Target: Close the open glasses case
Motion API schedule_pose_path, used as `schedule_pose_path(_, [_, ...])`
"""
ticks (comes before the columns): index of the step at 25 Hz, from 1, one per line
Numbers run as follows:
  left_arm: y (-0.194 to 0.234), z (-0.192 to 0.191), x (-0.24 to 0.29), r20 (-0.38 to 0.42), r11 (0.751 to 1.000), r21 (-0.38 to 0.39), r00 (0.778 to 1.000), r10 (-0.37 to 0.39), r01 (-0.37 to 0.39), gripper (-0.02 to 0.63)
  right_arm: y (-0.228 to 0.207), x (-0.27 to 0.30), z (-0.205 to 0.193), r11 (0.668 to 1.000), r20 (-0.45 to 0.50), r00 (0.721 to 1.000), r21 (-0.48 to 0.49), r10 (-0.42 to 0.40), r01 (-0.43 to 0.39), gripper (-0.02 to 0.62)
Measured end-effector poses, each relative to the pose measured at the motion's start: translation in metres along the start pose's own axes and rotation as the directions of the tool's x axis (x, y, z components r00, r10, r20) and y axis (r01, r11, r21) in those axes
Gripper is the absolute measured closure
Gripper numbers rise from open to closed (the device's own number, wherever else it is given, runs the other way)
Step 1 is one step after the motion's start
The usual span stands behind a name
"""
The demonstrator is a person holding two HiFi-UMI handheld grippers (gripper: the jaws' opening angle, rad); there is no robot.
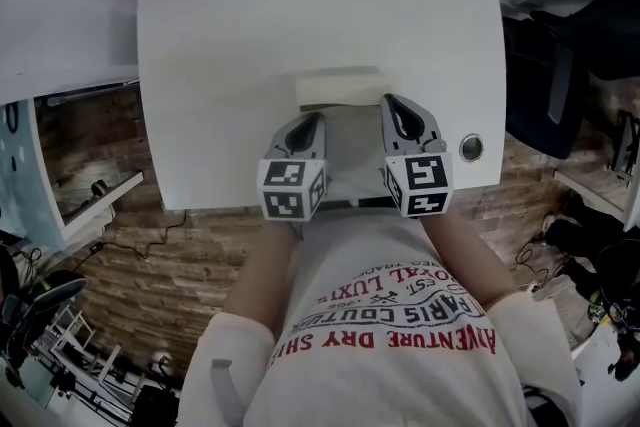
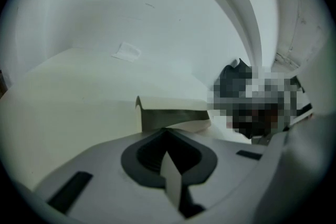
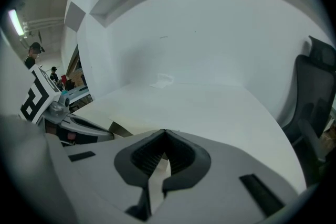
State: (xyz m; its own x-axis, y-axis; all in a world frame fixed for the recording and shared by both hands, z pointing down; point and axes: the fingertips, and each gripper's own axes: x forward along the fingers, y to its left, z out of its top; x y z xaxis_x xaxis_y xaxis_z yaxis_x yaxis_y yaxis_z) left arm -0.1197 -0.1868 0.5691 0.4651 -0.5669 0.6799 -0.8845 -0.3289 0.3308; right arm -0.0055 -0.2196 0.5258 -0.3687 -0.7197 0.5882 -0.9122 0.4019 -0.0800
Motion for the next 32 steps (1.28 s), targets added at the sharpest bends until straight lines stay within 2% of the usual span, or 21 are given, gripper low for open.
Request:
schedule_pose_path(5, [-0.001,-0.001,0.000,-0.005,1.000,0.022,1.000,-0.012,0.012,0.600,0.003,-0.002,-0.018,1.000,-0.033,0.999,0.001,-0.002,0.002,0.583])
schedule_pose_path(12, [-0.002,0.000,0.001,-0.001,1.000,-0.018,1.000,-0.026,0.026,0.598,0.002,0.003,-0.026,1.000,-0.042,0.999,0.002,-0.027,0.027,0.583])
schedule_pose_path(20, [-0.008,-0.011,0.001,-0.051,0.999,0.000,0.998,-0.042,0.042,0.598,0.000,0.007,-0.034,0.999,-0.083,0.996,0.010,-0.029,0.030,0.583])
schedule_pose_path(25, [-0.010,-0.005,-0.001,-0.031,0.999,0.009,0.999,-0.039,0.040,0.598,0.001,0.006,-0.031,0.997,-0.106,0.994,0.070,-0.007,0.014,0.583])
schedule_pose_path(29, [-0.011,0.012,-0.009,0.011,0.999,0.013,0.999,-0.032,0.032,0.598,0.006,-0.001,-0.015,0.998,-0.071,0.997,0.062,0.016,-0.012,0.583])
schedule_pose_path(32, [-0.012,0.037,-0.021,0.074,0.999,0.025,0.997,-0.023,0.022,0.598,0.010,-0.014,0.011,0.997,-0.009,1.000,0.067,0.025,-0.024,0.583])
